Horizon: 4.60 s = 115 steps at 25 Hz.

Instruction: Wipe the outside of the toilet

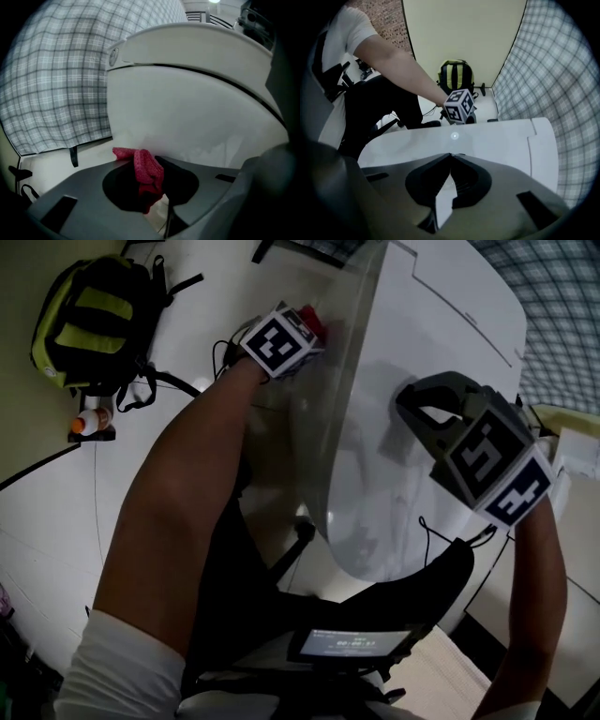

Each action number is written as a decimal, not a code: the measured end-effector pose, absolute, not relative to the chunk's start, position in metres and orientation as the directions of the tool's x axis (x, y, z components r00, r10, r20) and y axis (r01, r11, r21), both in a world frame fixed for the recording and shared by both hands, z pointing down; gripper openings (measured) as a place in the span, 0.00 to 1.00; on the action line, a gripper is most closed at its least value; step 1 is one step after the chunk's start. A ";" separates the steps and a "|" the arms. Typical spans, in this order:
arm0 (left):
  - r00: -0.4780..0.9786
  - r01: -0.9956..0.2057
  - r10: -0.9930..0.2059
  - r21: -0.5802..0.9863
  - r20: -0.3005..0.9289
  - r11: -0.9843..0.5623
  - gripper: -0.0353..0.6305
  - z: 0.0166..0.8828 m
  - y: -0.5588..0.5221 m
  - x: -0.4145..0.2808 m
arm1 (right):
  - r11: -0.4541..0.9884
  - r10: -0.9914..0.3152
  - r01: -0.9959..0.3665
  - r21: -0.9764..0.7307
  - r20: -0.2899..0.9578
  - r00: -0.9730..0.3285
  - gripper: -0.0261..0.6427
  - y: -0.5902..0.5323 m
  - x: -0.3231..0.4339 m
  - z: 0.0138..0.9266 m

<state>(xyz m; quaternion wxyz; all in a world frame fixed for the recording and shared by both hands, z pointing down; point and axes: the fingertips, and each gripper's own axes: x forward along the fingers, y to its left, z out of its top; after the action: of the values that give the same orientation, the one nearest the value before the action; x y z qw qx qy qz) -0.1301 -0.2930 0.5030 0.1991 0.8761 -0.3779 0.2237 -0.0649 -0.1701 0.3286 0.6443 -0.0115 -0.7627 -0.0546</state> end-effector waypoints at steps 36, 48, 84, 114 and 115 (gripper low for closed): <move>0.505 -0.648 -0.563 -0.142 0.654 -0.748 0.16 0.558 -0.415 -0.136 | 0.983 0.181 0.059 -0.172 0.957 -0.229 0.05 -0.178 -0.090 0.336; 0.591 -0.480 -0.395 -0.086 0.704 -0.873 0.16 0.568 -0.379 -0.112 | 0.987 0.159 0.048 -0.152 0.959 -0.235 0.05 -0.179 -0.089 0.336; 0.441 0.129 -0.011 -0.076 0.898 -0.989 0.16 0.615 -0.181 -0.072 | 0.999 0.032 0.008 -0.031 0.964 -0.263 0.05 -0.181 -0.088 0.337; 0.469 0.239 0.103 -0.014 0.877 -0.971 0.16 0.625 -0.035 -0.042 | 0.993 -0.112 -0.011 0.114 0.946 -0.305 0.05 -0.184 -0.093 0.339; 0.471 0.235 0.103 -0.012 0.876 -0.972 0.16 0.624 -0.034 -0.041 | 0.993 -0.118 -0.016 0.118 0.943 -0.311 0.05 -0.184 -0.093 0.339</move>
<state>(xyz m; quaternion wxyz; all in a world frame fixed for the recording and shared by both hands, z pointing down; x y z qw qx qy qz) -0.0408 -0.0337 0.6240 -0.0653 0.8551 0.0987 0.5047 -0.0928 -0.1840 0.3387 0.5857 0.0414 -0.8083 -0.0433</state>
